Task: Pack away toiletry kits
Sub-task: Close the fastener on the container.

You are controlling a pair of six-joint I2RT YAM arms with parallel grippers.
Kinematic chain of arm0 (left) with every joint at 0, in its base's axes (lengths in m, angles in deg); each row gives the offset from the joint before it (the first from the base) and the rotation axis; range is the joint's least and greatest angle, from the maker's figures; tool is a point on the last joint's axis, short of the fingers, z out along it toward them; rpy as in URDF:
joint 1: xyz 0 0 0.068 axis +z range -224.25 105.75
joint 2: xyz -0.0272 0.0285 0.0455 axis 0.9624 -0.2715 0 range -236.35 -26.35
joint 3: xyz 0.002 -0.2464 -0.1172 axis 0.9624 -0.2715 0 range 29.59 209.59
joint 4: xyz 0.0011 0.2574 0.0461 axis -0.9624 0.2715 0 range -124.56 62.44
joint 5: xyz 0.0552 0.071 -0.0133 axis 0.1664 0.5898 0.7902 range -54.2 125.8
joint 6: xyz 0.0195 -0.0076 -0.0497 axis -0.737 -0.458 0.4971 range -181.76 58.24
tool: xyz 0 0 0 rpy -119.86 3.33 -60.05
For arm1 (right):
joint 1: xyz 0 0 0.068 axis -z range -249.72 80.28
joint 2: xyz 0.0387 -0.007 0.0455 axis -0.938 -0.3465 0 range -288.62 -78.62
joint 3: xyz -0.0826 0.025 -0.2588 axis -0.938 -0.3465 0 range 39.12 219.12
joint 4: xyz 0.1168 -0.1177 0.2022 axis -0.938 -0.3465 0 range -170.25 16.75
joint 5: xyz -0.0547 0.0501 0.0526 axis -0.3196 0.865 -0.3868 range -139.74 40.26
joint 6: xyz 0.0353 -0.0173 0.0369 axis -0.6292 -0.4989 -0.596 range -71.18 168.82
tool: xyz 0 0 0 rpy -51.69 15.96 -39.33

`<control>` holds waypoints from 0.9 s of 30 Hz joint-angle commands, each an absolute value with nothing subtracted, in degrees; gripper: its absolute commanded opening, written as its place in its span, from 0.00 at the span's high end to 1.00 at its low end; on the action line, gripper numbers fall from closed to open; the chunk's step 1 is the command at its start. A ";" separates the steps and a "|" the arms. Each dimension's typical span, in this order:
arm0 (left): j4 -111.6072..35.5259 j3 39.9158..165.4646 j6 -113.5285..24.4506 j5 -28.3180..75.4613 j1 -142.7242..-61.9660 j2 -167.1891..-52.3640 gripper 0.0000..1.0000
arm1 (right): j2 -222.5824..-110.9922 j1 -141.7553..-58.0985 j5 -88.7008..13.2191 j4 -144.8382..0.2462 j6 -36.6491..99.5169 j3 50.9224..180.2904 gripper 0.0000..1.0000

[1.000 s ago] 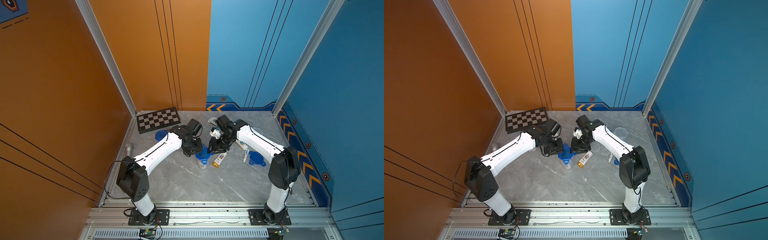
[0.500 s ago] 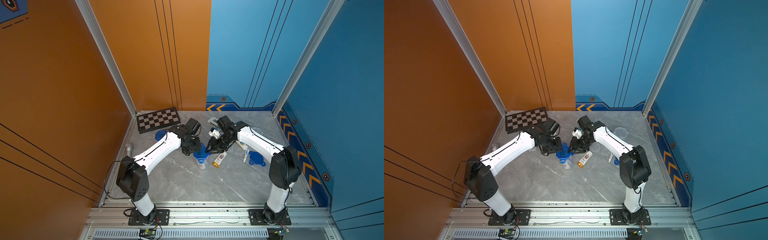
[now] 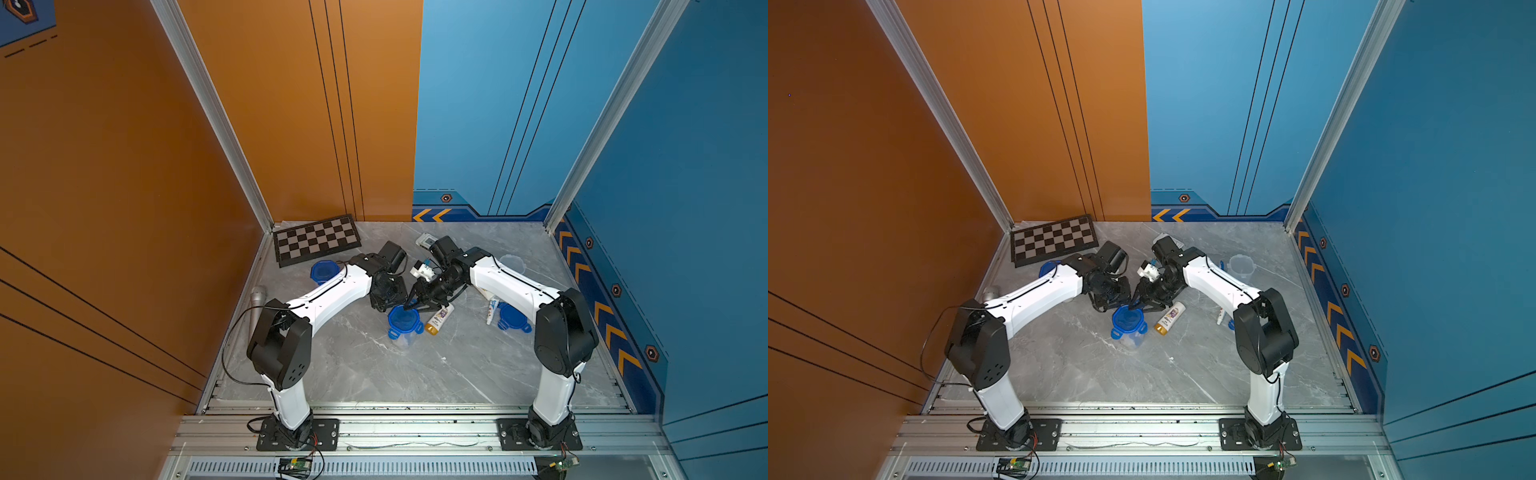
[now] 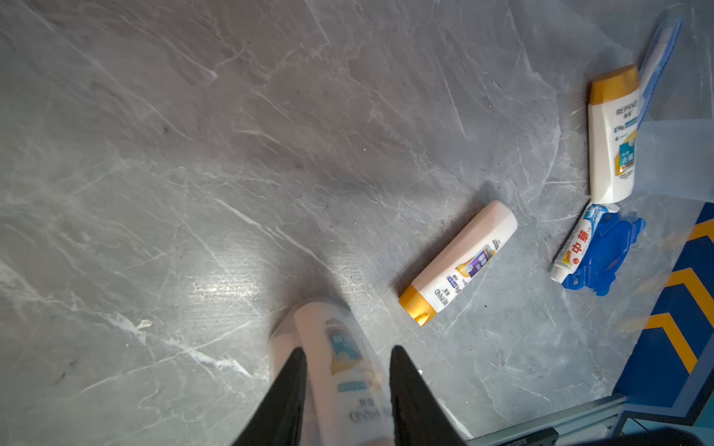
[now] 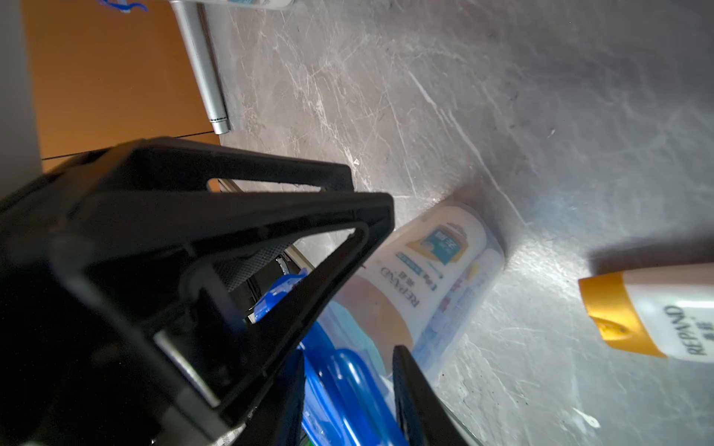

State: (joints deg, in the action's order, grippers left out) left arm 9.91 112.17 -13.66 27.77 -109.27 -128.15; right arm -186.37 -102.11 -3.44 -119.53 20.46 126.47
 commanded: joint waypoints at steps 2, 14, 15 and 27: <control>12.36 110.40 -13.99 18.47 -112.79 -129.10 0.62 | -188.37 -103.39 -10.25 -114.71 20.93 125.18 0.59; 12.35 109.75 -16.02 19.58 -108.34 -125.39 0.58 | -184.67 -103.70 -11.33 -117.42 25.77 131.28 0.46; 12.36 109.61 -16.29 19.57 -107.94 -125.00 0.58 | -184.48 -103.76 -11.38 -117.46 25.69 131.59 0.46; 19.13 112.62 -22.55 24.07 -106.15 -120.04 0.50 | -178.00 -104.41 -15.84 -123.16 26.02 132.06 0.45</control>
State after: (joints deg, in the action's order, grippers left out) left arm 14.37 110.60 -19.00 22.87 -105.86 -122.51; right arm -181.89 -103.92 -12.94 -120.75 24.68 129.94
